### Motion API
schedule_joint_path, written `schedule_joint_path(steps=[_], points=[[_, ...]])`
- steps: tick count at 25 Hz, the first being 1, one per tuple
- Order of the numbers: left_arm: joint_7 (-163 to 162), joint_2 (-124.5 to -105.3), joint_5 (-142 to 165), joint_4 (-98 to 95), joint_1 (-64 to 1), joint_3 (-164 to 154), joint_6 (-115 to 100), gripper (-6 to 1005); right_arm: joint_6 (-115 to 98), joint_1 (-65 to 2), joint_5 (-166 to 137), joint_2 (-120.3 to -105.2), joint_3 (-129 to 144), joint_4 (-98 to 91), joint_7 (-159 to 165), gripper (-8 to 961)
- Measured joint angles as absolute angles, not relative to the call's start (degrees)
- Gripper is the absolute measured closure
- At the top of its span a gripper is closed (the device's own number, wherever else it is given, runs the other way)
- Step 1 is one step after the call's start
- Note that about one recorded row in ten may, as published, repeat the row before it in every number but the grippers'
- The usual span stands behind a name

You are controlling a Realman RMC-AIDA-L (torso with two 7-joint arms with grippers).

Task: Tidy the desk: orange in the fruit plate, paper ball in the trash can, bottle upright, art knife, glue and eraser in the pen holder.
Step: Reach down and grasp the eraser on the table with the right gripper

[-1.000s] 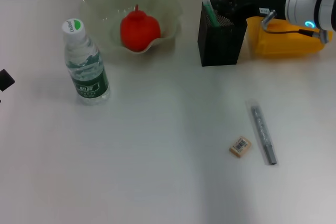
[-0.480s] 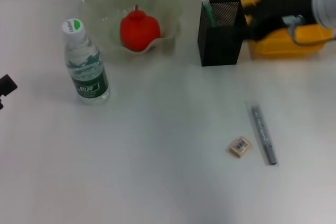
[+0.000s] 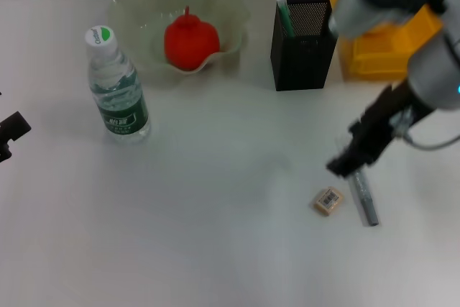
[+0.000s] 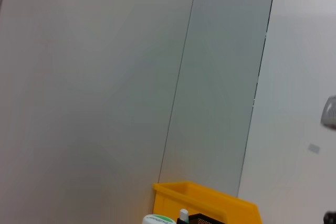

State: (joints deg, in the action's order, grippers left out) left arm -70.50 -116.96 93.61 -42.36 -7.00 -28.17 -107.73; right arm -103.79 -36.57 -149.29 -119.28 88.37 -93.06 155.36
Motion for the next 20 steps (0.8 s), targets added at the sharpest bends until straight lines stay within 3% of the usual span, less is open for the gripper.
schedule_joint_path(steps=[20], points=[[-70.5, -117.15, 93.7, -42.0, -7.0, -28.3, -107.8, 186, -92.8, -39.4, -151.4, -119.62, 103.2, -77.7, 163.1, 267]])
